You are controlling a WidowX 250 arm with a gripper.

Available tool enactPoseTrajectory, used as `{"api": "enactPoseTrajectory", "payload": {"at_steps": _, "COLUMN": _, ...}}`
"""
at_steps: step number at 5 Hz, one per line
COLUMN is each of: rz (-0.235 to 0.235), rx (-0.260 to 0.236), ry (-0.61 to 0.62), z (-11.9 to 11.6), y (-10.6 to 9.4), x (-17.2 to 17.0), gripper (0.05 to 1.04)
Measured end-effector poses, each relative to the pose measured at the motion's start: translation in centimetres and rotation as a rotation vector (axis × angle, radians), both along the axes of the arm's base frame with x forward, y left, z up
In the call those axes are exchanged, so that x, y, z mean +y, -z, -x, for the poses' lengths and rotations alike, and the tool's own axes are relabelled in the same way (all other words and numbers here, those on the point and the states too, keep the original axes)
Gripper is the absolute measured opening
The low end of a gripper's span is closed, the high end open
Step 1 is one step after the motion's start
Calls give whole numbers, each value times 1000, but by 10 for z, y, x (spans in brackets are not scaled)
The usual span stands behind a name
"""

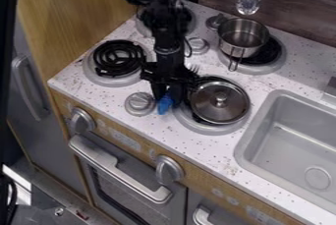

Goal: Move the blue fork from the left burner to the top of the table

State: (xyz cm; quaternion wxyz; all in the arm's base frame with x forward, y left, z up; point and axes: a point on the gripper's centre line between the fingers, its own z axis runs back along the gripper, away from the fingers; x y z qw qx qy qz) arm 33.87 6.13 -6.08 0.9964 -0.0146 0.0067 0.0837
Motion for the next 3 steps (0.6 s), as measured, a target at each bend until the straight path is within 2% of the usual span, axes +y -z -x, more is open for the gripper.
{"api": "enactPoseTrajectory", "payload": {"at_steps": 1, "rz": -36, "rx": 44, "ry": -46, "z": 10, "y": -3, "x": 4, "gripper": 790}}
{"api": "enactPoseTrajectory", "payload": {"at_steps": 2, "rz": -132, "rx": 5, "ry": -69, "z": 4, "y": -55, "x": 1, "gripper": 996}}
{"api": "enactPoseTrajectory", "payload": {"at_steps": 3, "rz": -110, "rx": -3, "ry": -60, "z": 7, "y": -71, "x": -10, "gripper": 999}}
